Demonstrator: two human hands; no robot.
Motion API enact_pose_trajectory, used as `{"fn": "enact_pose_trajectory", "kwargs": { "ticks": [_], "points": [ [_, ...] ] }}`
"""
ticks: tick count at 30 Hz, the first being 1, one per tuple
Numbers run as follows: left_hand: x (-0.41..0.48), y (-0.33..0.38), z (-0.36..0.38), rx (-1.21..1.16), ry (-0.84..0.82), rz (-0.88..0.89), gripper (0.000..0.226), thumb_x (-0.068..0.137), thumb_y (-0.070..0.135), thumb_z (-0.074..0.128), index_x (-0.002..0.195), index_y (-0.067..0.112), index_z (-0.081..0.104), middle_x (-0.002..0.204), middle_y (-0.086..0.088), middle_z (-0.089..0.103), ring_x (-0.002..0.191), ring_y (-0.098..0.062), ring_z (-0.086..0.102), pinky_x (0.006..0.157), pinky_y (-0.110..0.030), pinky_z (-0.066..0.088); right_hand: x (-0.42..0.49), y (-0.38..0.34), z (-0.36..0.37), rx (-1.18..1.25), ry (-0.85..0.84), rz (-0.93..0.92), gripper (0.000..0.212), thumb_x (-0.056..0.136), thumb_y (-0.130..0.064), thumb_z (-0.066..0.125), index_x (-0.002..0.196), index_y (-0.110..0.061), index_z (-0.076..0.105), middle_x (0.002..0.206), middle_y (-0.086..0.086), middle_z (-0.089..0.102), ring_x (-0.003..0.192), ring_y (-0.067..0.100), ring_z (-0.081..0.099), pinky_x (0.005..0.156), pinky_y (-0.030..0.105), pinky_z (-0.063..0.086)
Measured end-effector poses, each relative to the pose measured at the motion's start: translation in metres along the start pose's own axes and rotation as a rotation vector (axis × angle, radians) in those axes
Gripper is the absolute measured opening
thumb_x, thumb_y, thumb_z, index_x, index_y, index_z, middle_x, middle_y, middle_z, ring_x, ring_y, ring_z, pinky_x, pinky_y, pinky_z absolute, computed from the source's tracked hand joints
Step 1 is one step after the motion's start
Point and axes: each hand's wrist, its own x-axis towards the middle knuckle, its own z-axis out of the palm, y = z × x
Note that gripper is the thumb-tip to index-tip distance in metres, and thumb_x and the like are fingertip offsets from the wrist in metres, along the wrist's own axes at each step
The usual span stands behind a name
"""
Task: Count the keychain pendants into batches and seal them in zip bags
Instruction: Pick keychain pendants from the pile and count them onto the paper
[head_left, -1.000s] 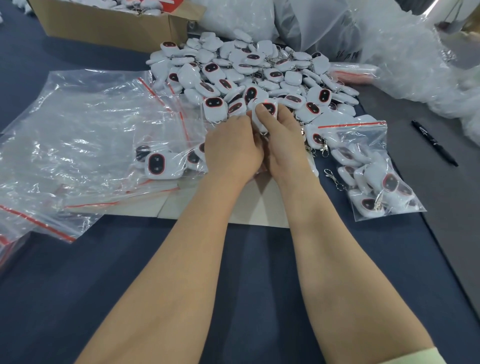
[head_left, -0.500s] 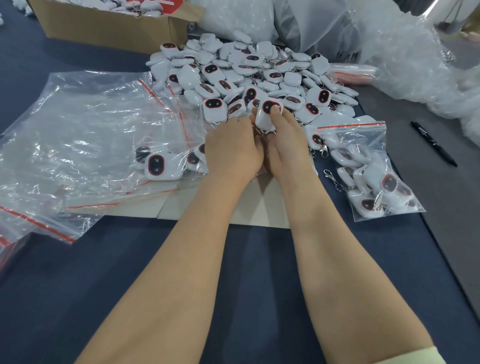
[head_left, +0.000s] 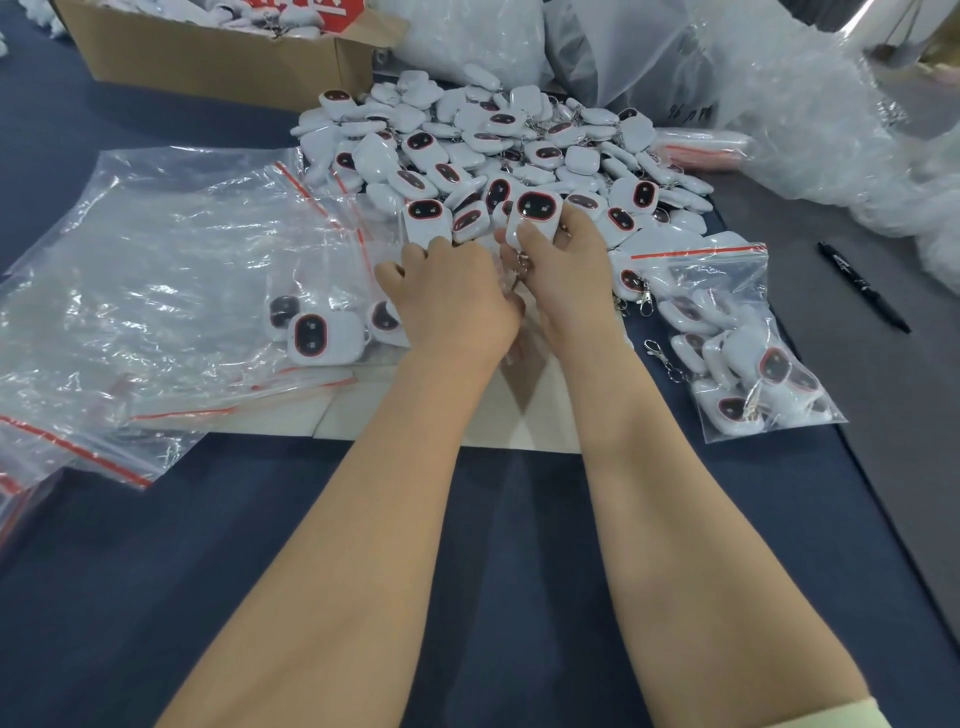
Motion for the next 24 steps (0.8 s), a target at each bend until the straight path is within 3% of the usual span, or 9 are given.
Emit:
{"fn": "enact_pose_trajectory", "kwargs": {
  "ticks": [3, 7, 11, 15, 18, 21, 24],
  "points": [
    [0.002, -0.003, -0.001, -0.016, -0.017, -0.027, 0.023, 0.087, 0.034, 0.058, 0.075, 0.018, 0.047, 0.085, -0.003, 0.041, 0.108, -0.031, 0.045, 0.085, -0.038, 0.024, 0.002, -0.007, -0.004, -0.077, 0.004, 0.0, 0.017, 0.093, 0.002, 0.05, 0.109, 0.0, 0.056, 0.088, 0.003, 0.06, 0.086, 0.022, 0.068, 0.081, 0.031, 0.057],
    [0.004, -0.005, -0.003, -0.151, 0.042, -0.049, 0.025, 0.089, 0.034, 0.051, 0.092, 0.012, 0.063, 0.098, -0.005, 0.061, 0.104, -0.03, 0.052, 0.091, -0.039, 0.029, 0.0, -0.018, -0.012, -0.128, -0.046, 0.042, 0.034, 0.092, -0.003, 0.057, 0.126, -0.004, 0.05, 0.096, 0.006, 0.055, 0.066, 0.012, 0.067, 0.066, 0.019, 0.056],
    [0.002, -0.004, -0.007, -0.298, 0.148, -0.052, 0.022, 0.089, 0.027, 0.05, 0.101, 0.011, 0.058, 0.103, -0.006, 0.063, 0.1, -0.03, 0.056, 0.09, -0.037, 0.032, -0.007, -0.025, -0.011, -0.3, -0.103, 0.056, 0.031, 0.085, -0.017, 0.071, 0.103, -0.01, 0.046, 0.077, 0.006, 0.059, 0.044, 0.01, 0.058, 0.048, 0.022, 0.046],
    [0.001, -0.008, -0.011, -0.403, 0.196, -0.085, 0.011, 0.087, 0.022, 0.05, 0.09, 0.012, 0.054, 0.091, -0.003, 0.06, 0.08, -0.023, 0.05, 0.082, -0.033, 0.033, -0.009, -0.031, -0.017, -0.395, -0.161, 0.05, 0.016, 0.085, -0.017, 0.069, 0.094, -0.01, 0.058, 0.057, -0.002, 0.063, 0.043, 0.009, 0.053, 0.045, 0.019, 0.041],
    [0.0, -0.007, -0.014, -0.484, 0.237, -0.098, 0.008, 0.086, 0.022, 0.05, 0.082, 0.016, 0.048, 0.085, 0.002, 0.055, 0.074, -0.018, 0.044, 0.08, -0.034, 0.037, -0.01, -0.036, -0.022, -0.48, -0.223, 0.01, 0.004, 0.086, -0.018, 0.067, 0.09, -0.016, 0.066, 0.058, -0.004, 0.059, 0.042, 0.005, 0.048, 0.045, 0.018, 0.038],
    [-0.001, -0.005, -0.015, -0.549, 0.273, -0.064, 0.009, 0.087, 0.021, 0.052, 0.081, 0.017, 0.047, 0.087, 0.004, 0.052, 0.08, -0.017, 0.049, 0.087, -0.038, 0.042, -0.014, -0.035, -0.017, -0.507, -0.283, 0.017, 0.01, 0.087, -0.016, 0.066, 0.095, -0.01, 0.066, 0.058, -0.002, 0.059, 0.042, 0.005, 0.052, 0.045, 0.017, 0.044],
    [-0.003, -0.003, -0.015, -0.612, 0.328, -0.012, 0.011, 0.086, 0.018, 0.053, 0.079, 0.016, 0.046, 0.086, 0.004, 0.048, 0.081, -0.015, 0.048, 0.087, -0.04, 0.042, -0.018, -0.034, -0.008, -0.41, -0.235, 0.055, 0.024, 0.088, -0.014, 0.067, 0.104, 0.0, 0.055, 0.061, 0.005, 0.062, 0.047, 0.013, 0.06, 0.056, 0.033, 0.059]
  ]
}}
